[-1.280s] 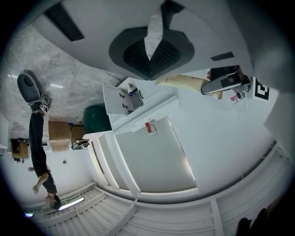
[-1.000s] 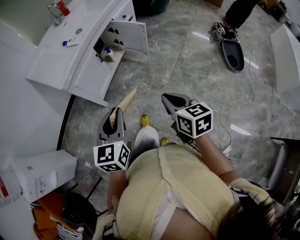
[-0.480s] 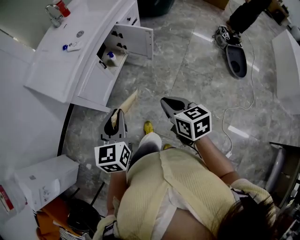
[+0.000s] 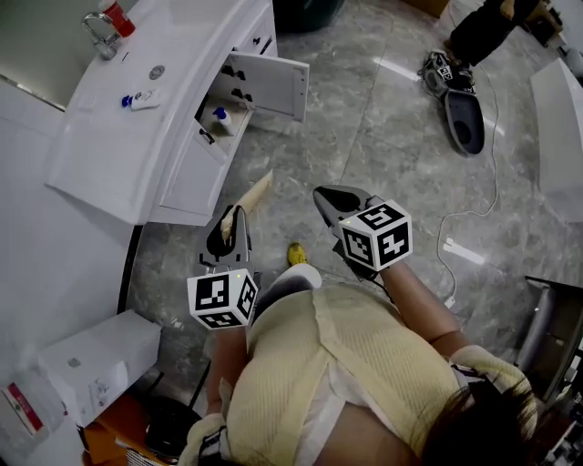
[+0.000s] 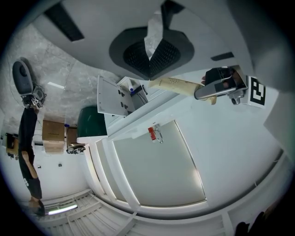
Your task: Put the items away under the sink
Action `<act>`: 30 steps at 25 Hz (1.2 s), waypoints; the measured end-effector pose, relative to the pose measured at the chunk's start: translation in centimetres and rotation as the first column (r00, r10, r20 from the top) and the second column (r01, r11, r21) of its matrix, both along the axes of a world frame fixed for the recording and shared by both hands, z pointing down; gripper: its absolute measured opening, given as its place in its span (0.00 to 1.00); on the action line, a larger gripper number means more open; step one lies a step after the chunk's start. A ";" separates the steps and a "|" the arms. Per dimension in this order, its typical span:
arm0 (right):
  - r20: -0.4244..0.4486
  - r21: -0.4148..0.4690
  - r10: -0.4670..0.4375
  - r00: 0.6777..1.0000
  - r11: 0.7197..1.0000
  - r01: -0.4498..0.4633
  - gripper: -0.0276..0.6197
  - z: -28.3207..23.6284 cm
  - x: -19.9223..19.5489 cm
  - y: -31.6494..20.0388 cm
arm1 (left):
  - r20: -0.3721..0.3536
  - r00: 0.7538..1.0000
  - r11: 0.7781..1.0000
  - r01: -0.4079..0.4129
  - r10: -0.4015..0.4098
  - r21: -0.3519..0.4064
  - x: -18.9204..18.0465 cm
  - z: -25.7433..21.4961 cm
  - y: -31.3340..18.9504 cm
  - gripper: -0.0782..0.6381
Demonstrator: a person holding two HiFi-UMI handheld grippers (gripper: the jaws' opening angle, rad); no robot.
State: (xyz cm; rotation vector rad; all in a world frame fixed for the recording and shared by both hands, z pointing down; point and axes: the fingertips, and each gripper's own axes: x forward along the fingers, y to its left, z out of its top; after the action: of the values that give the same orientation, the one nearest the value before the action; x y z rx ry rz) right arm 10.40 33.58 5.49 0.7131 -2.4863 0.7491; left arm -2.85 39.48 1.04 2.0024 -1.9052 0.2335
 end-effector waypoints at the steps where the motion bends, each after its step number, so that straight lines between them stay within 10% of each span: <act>1: 0.001 0.001 0.001 1.000 1.000 -0.001 0.08 -0.1 -0.5 -0.5 | -0.002 1.000 1.000 -0.002 0.002 0.000 -0.4 0.0 -0.5 0.22; 30: -0.022 -0.033 -0.072 0.997 0.997 0.072 0.08 2.4 -3.9 -17.1 | 0.033 0.999 0.994 0.030 -0.027 -0.102 -2.9 4.6 -17.1 0.22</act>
State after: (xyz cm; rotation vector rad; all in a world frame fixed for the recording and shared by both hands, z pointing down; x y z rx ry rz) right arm 6.50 16.51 7.93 0.6138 -2.4593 0.7487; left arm -5.80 22.42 5.64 1.9142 -1.8996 0.3498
